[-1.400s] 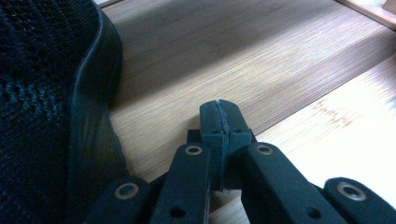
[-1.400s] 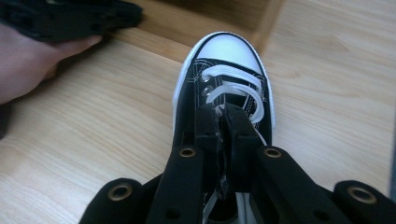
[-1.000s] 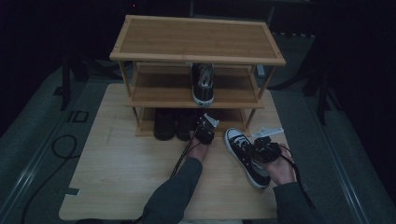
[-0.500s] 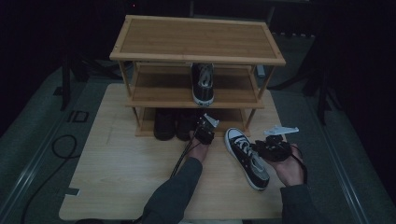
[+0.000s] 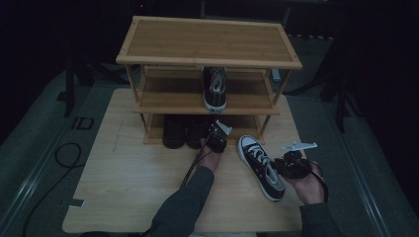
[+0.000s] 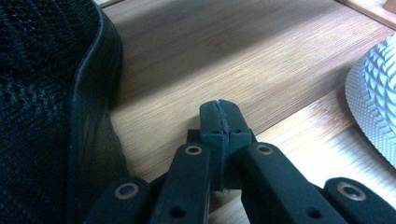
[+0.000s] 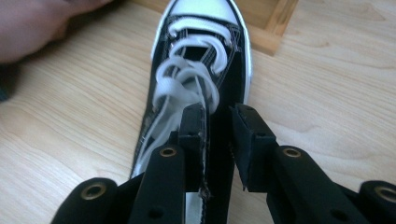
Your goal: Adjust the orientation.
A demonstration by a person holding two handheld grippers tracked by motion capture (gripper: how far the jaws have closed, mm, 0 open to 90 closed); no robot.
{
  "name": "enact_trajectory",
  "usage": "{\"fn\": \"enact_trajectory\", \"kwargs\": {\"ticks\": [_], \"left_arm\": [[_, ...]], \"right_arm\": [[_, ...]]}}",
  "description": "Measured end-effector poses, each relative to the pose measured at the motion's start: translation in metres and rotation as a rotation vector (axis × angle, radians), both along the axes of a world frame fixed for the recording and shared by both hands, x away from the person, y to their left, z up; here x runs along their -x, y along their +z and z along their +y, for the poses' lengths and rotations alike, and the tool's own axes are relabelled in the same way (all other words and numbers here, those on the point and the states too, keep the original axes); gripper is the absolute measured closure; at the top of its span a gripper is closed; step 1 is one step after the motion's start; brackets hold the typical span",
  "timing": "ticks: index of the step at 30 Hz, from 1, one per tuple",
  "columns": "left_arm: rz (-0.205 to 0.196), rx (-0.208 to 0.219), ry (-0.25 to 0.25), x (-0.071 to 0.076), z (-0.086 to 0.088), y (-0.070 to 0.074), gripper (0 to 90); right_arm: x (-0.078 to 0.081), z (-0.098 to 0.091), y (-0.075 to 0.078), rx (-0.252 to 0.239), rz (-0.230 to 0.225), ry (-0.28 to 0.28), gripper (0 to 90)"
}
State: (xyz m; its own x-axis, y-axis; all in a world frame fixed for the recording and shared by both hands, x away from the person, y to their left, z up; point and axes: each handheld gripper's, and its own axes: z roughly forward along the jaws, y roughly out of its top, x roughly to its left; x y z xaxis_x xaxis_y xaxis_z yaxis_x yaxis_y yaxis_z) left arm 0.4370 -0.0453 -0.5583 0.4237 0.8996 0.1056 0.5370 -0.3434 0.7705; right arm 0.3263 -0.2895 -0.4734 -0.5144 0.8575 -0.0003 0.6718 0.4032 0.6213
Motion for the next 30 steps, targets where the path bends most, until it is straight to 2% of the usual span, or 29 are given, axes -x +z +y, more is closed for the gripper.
{"fn": "enact_trajectory", "kwargs": {"ticks": [6,13,16,19,30], "left_arm": [[0.000,0.001,0.000,0.000,0.000,0.000,90.0],[0.001,0.001,0.000,0.000,0.000,0.000,90.0],[0.001,0.000,-0.001,0.000,0.000,0.000,90.0],[0.002,0.000,-0.001,0.000,0.000,0.000,90.0],[0.003,0.002,-0.002,0.000,0.001,0.000,90.0]], "right_arm": [[-0.002,0.004,-0.012,0.038,0.030,-0.006,74.7],[-0.009,0.006,-0.020,0.034,0.048,-0.012,75.0],[-0.013,0.008,-0.024,0.027,0.058,-0.011,78.2],[-0.012,0.007,-0.022,0.007,0.057,-0.011,87.4],[-0.012,0.003,-0.016,-0.056,0.047,-0.035,88.5]]}}
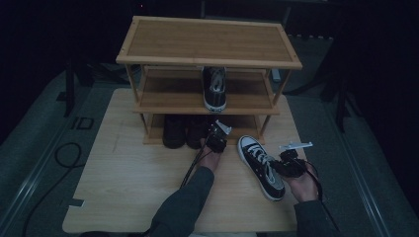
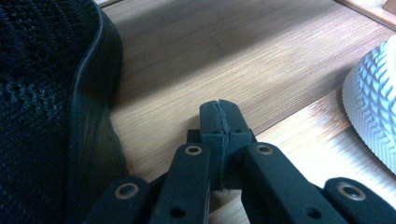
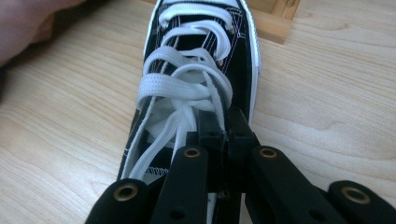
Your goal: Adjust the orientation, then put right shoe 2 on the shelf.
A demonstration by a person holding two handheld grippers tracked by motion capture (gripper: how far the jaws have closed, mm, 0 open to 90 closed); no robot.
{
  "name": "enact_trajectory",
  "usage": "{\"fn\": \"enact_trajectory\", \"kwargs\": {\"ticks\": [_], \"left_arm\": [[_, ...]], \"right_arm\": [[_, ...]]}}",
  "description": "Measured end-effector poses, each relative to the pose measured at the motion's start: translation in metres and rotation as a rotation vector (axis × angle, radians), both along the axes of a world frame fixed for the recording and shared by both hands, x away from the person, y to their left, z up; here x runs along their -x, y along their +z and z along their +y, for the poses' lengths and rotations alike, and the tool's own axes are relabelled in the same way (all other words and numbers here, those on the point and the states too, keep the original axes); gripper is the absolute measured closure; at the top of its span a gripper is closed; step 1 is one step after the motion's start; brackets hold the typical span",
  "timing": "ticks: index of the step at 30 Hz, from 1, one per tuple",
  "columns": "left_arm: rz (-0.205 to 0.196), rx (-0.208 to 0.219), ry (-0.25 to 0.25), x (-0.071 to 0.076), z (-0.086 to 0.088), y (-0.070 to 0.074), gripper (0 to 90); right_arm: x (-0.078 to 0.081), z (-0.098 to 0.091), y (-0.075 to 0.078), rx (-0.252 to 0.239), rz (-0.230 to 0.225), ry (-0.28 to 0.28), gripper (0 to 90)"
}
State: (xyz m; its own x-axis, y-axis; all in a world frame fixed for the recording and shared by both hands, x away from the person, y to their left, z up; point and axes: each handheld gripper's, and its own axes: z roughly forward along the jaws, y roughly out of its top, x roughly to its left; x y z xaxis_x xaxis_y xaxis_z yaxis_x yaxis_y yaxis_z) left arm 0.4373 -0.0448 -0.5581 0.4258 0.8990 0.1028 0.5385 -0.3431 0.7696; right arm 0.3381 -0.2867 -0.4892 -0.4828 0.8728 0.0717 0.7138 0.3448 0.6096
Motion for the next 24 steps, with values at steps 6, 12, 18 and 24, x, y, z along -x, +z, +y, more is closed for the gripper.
{"fn": "enact_trajectory", "kwargs": {"ticks": [6,12,18,24], "left_arm": [[0.000,-0.001,0.000,0.000,0.000,0.000,90.0],[0.000,-0.001,0.000,0.000,0.000,0.000,90.0],[0.000,-0.003,0.000,0.000,0.000,0.000,90.0],[-0.001,-0.004,0.000,0.000,0.000,0.000,90.0]], "right_arm": [[0.001,-0.002,0.006,-0.027,-0.008,-0.005,88.5],[0.004,-0.003,0.010,-0.033,-0.018,-0.004,88.5],[0.006,-0.006,0.020,-0.058,-0.030,0.010,88.5],[0.007,-0.008,0.028,-0.068,-0.042,0.032,88.5]]}}
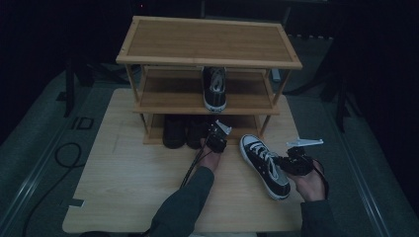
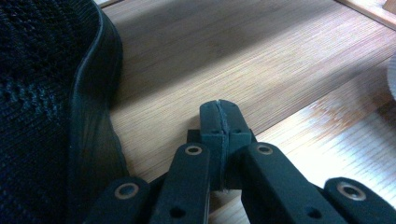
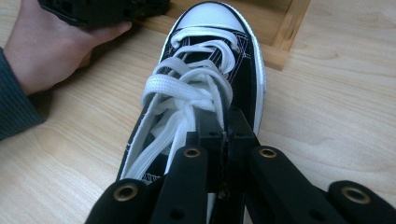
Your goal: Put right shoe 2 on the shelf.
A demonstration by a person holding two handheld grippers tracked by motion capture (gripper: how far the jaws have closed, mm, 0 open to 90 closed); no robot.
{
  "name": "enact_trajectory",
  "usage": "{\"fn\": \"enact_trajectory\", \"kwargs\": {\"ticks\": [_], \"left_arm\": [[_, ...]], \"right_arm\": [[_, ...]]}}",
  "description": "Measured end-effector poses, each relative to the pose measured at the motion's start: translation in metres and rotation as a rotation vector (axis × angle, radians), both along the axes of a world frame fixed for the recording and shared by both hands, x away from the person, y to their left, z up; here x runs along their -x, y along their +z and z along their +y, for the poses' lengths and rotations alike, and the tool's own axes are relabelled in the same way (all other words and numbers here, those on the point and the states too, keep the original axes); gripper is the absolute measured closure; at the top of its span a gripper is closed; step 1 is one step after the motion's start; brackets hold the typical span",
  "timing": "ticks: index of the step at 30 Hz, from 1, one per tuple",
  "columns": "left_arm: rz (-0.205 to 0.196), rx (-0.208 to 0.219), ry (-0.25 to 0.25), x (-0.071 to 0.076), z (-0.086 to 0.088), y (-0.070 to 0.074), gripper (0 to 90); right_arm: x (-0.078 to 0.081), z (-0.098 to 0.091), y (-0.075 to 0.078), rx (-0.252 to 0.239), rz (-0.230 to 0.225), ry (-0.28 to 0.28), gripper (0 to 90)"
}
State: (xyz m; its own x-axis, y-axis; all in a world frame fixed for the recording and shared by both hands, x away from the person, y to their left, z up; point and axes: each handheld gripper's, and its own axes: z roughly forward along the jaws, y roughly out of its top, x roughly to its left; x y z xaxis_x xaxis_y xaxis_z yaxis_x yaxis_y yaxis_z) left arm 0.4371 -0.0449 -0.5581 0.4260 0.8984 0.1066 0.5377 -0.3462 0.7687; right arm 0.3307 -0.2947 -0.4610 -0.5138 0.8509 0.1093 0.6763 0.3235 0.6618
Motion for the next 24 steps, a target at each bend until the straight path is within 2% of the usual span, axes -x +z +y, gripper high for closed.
{"fn": "enact_trajectory", "kwargs": {"ticks": [24], "left_arm": [[-0.002,0.002,0.002,0.000,0.000,0.000,90.0]], "right_arm": [[-0.002,0.002,0.027,0.020,-0.044,0.089,88.5]]}}
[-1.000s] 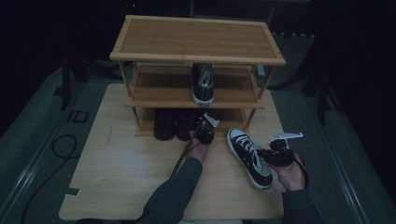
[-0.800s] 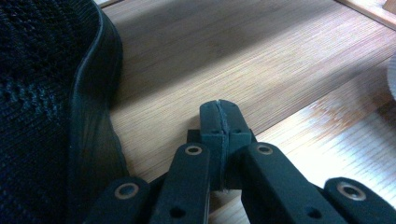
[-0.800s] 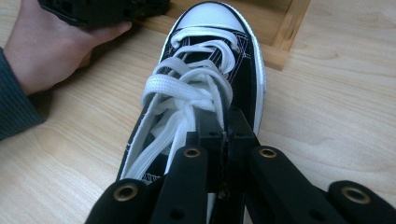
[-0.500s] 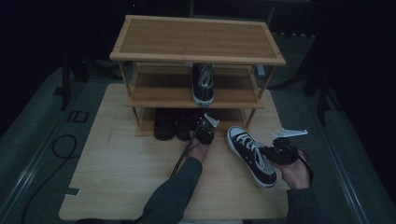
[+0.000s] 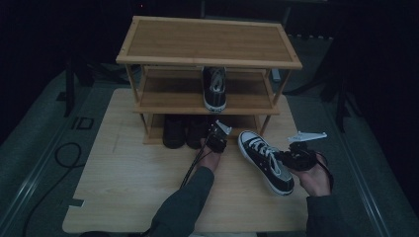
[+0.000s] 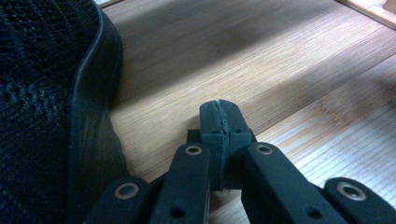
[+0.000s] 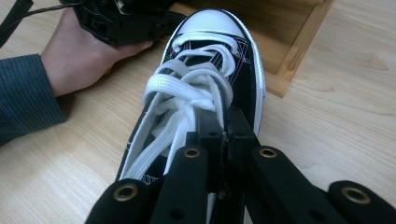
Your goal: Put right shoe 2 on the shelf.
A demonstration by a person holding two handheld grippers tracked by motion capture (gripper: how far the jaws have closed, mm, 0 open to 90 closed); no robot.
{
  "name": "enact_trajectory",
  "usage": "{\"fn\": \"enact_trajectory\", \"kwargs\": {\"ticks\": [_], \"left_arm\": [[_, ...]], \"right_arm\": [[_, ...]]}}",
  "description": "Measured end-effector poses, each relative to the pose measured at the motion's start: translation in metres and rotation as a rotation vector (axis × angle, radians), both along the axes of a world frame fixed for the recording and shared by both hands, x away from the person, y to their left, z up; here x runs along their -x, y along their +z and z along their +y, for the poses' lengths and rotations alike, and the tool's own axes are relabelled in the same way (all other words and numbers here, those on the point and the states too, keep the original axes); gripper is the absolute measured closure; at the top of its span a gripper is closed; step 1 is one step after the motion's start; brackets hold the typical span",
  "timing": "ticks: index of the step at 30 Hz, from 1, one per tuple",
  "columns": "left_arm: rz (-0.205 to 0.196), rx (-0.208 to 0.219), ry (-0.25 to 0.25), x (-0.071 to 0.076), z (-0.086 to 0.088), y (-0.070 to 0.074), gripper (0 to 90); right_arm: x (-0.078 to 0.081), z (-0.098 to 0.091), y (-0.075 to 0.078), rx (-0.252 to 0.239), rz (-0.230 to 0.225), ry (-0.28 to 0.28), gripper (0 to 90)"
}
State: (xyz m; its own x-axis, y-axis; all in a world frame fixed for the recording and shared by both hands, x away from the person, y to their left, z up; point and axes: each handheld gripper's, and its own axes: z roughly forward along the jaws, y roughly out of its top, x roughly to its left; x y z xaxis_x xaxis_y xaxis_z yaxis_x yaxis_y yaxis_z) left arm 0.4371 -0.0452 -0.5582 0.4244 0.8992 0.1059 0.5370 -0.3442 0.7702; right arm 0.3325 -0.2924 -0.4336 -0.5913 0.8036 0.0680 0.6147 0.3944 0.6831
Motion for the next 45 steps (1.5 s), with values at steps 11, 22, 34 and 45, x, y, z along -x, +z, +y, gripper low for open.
{"fn": "enact_trajectory", "kwargs": {"ticks": [11,22,34,45], "left_arm": [[0.001,-0.001,-0.001,0.000,0.000,0.000,90.0],[0.001,-0.001,-0.001,0.000,0.000,0.000,90.0],[0.002,-0.002,-0.001,0.000,0.000,0.000,90.0],[0.002,-0.001,-0.001,0.000,0.000,0.000,90.0]], "right_arm": [[-0.001,0.002,0.004,-0.004,-0.014,0.036,88.5],[-0.001,0.004,0.013,-0.009,-0.028,0.060,88.5],[-0.001,0.002,0.020,-0.027,-0.035,0.083,88.4],[-0.002,-0.001,0.029,-0.036,-0.046,0.108,88.4]]}}
